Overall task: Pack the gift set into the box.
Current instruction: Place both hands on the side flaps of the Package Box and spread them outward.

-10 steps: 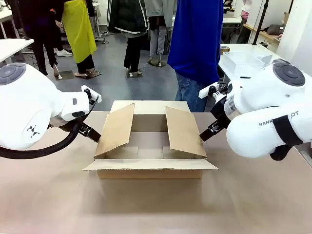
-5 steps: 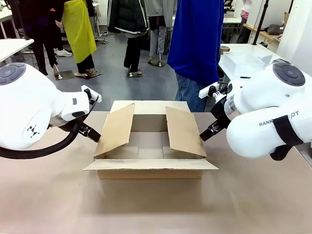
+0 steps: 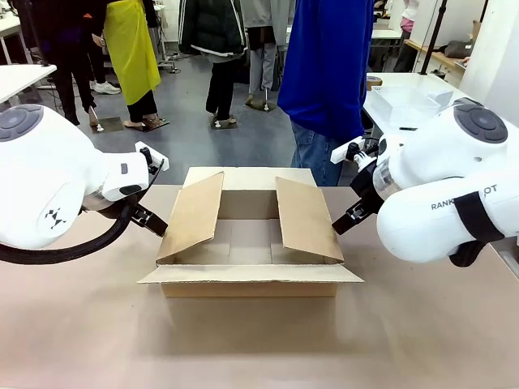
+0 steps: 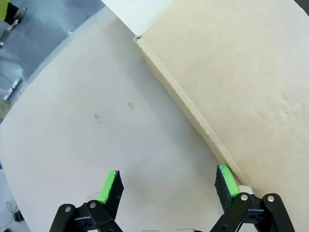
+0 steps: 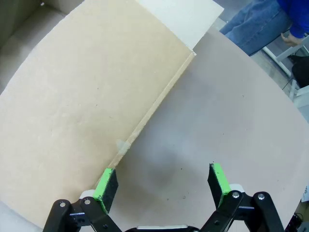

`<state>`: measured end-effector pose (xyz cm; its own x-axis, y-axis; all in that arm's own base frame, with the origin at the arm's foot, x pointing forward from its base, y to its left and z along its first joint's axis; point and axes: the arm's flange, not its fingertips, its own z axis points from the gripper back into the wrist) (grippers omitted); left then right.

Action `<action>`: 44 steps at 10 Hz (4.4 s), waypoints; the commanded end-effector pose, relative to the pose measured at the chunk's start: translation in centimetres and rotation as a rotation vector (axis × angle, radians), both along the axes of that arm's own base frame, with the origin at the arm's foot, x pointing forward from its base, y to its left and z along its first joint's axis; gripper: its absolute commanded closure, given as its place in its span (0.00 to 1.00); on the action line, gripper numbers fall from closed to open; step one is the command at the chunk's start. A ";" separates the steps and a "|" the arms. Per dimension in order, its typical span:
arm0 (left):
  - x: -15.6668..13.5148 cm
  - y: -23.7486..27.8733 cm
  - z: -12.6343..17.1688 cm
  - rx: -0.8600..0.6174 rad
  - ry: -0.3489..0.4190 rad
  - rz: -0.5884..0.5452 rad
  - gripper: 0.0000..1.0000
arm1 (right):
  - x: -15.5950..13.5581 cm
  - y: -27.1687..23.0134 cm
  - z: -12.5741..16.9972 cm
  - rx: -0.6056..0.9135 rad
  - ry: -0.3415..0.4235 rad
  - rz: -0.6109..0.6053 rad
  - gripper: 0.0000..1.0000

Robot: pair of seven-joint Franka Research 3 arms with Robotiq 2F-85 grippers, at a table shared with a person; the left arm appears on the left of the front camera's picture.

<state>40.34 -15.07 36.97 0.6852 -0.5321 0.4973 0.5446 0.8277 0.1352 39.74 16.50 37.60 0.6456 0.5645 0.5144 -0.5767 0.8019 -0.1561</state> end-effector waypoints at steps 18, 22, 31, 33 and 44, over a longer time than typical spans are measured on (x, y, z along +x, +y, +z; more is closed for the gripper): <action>-12.0 32.2 10.4 -1.483 0.225 0.323 0.00 | -16.4 -32.8 11.7 1.281 0.142 -0.586 0.00; -14.2 34.8 9.8 -1.364 0.258 0.225 0.00 | -17.2 -39.9 12.1 1.367 0.164 -0.675 0.00; -7.4 18.9 16.7 -0.908 0.423 0.030 0.00 | -6.8 -21.5 17.7 0.881 0.287 -0.416 0.00; -3.8 7.9 16.3 -0.626 0.538 -0.044 0.00 | -3.3 -9.1 15.7 0.669 0.362 -0.219 0.00; 2.4 -11.0 15.8 -0.254 0.774 0.228 0.00 | 1.7 12.3 11.0 0.081 0.457 -0.268 0.00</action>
